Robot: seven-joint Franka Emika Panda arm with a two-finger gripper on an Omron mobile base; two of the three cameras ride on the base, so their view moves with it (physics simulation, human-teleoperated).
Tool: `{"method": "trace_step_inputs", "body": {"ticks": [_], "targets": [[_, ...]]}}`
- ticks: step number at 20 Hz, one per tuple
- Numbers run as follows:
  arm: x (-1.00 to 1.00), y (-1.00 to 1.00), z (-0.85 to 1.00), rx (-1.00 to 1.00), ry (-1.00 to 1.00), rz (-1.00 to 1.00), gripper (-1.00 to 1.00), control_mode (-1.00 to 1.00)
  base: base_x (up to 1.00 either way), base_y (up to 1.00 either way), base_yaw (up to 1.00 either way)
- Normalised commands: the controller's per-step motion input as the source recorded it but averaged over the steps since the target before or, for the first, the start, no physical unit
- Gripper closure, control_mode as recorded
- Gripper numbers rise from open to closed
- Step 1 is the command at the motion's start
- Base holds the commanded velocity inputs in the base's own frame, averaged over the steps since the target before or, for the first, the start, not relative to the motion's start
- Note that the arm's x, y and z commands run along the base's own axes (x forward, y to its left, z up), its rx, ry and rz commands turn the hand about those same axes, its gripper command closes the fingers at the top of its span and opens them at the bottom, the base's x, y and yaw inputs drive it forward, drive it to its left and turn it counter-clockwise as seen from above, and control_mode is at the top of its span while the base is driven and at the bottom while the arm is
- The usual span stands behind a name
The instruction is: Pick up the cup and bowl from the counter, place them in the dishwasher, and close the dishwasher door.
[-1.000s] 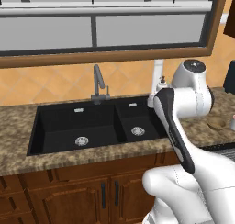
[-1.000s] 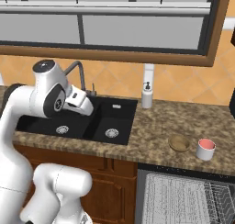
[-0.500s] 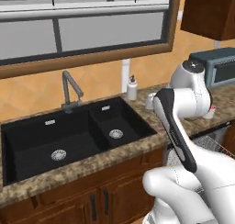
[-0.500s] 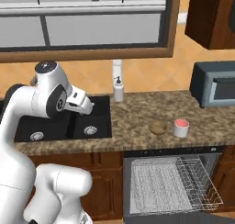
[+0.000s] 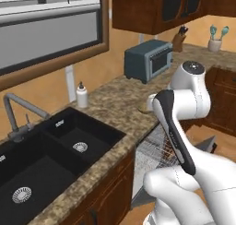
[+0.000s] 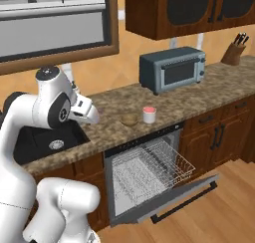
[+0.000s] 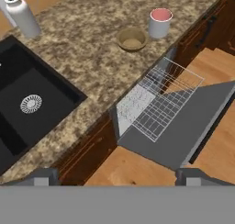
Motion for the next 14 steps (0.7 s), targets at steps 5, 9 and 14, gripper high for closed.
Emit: {"method": "trace_step_inputs", "body": {"ticks": [5, 9, 14], "targets": [[0.00, 0.00, 0.00, 0.00, 0.00, 0.00, -1.00, 1.00, 0.79, 0.33, -0.23], [0.00, 0.00, 0.00, 0.00, 0.00, 0.00, -1.00, 1.00, 0.62, -0.20, -0.12], [0.00, 0.00, 0.00, 0.00, 0.00, 0.00, -1.00, 1.00, 0.35, -0.24, -0.46]]}}
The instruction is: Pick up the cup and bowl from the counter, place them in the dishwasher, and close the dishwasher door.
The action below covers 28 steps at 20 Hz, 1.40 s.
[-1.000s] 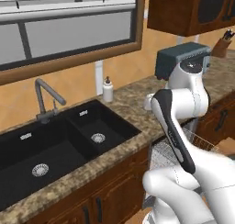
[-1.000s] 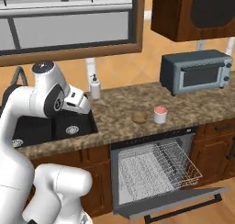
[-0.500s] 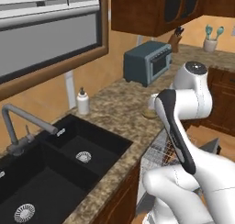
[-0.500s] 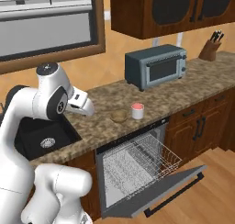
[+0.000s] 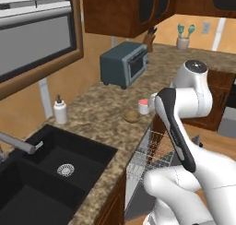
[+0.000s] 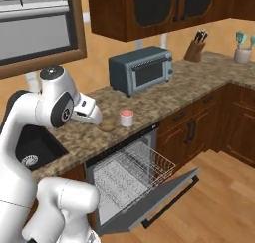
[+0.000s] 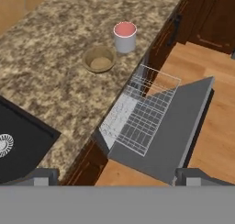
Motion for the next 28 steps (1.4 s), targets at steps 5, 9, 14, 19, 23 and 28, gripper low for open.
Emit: {"method": "trace_step_inputs", "body": {"ticks": [5, 9, 14, 19, 23, 28], "targets": [[0.00, 0.00, 0.00, 0.00, 0.00, 0.00, -1.00, 1.00, 0.49, 0.16, -0.39], [0.00, 0.00, 0.00, 0.00, 0.00, 0.00, -1.00, 1.00, 0.06, 0.18, -0.12], [0.56, 0.17, -0.20, 0.00, 0.00, 0.00, -1.00, -1.00, 0.02, 0.05, 0.00], [0.65, 0.08, -0.30, 0.11, 0.00, 0.02, -1.00, -1.00, 0.00, 0.00, 0.00], [0.13, 0.21, -0.47, 0.22, 0.00, 0.02, -1.00, -1.00, 0.00, 0.00, 0.00], [0.24, 0.45, -0.43, 0.03, 0.09, -0.01, -1.00, -1.00, 0.00, 0.00, 0.00]]}}
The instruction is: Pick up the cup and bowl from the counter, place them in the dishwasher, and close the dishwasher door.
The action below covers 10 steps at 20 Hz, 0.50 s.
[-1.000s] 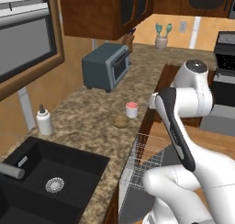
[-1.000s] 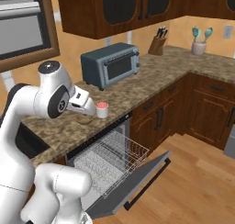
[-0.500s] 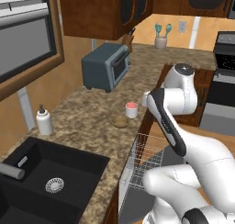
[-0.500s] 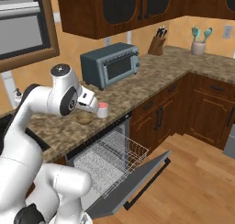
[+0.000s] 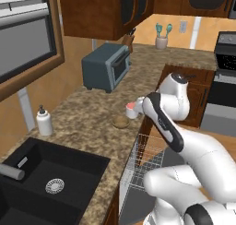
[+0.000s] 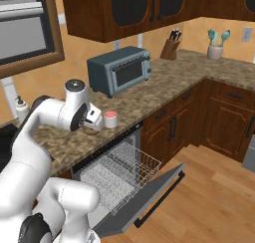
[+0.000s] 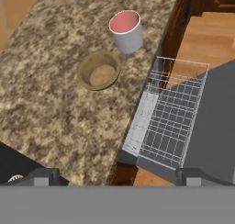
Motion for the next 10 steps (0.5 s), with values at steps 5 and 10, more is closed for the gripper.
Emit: {"method": "trace_step_inputs", "body": {"ticks": [5, 10], "targets": [[0.38, 0.28, -0.37, -0.03, 0.09, -0.06, -1.00, -1.00, 0.00, 0.00, 0.00], [0.43, 0.00, -0.39, 0.00, 0.03, -0.05, -1.00, -1.00, 0.00, 0.00, 0.00]]}}
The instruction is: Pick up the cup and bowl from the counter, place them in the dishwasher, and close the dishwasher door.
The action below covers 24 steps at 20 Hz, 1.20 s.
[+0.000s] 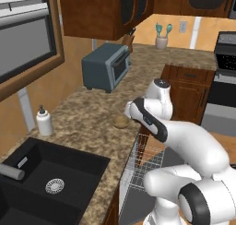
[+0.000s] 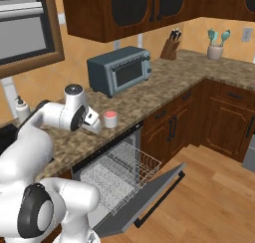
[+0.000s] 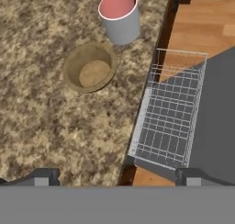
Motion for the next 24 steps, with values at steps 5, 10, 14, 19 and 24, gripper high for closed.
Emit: {"method": "trace_step_inputs", "body": {"ticks": [5, 10, 14, 19, 24], "targets": [[0.43, 0.00, -0.32, 0.00, 0.02, 0.00, -1.00, -1.00, 0.00, 0.00, 0.00], [0.50, 0.02, -0.31, 0.00, 0.02, 0.00, -1.00, -1.00, 0.00, 0.00, 0.00], [0.48, 0.09, -0.38, 0.00, 0.06, 0.00, -1.00, -1.00, 0.00, 0.00, 0.00], [0.42, 0.12, -0.39, 0.00, 0.05, 0.00, -1.00, -1.00, 0.00, 0.00, 0.00], [0.36, 0.02, -0.35, 0.00, 0.03, 0.00, -1.00, -1.00, 0.00, 0.00, 0.00]]}}
